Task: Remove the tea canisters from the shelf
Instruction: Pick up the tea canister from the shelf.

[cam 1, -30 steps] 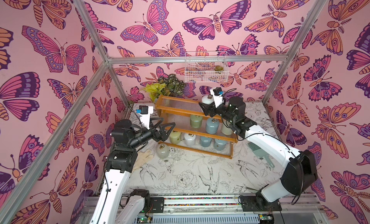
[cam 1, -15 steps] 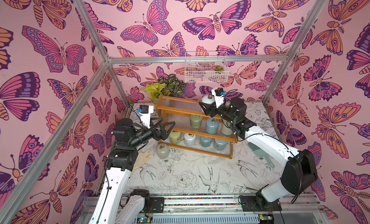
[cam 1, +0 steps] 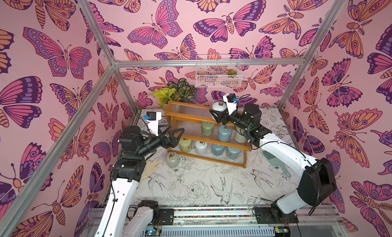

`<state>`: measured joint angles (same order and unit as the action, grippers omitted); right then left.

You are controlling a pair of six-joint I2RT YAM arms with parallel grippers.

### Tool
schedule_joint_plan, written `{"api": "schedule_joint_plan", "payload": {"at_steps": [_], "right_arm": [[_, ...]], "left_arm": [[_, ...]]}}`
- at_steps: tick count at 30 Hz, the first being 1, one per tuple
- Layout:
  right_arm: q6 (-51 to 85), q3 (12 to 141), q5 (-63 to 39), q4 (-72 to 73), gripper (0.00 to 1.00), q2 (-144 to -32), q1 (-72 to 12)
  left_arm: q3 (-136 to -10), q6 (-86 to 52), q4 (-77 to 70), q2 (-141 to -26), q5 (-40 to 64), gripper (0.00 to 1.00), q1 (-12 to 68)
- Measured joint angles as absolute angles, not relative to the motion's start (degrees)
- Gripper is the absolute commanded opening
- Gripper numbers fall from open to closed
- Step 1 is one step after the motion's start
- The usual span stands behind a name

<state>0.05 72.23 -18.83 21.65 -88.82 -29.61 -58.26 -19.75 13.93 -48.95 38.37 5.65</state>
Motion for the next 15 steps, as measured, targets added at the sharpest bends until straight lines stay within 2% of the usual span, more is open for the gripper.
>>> {"api": "schedule_joint_plan", "payload": {"at_steps": [15], "right_arm": [[1.39,72.12,-28.12,22.81,0.64,-85.71,-31.79]], "left_arm": [[-58.26,-18.87,15.62,-47.66,34.35,1.00,5.67]]}}
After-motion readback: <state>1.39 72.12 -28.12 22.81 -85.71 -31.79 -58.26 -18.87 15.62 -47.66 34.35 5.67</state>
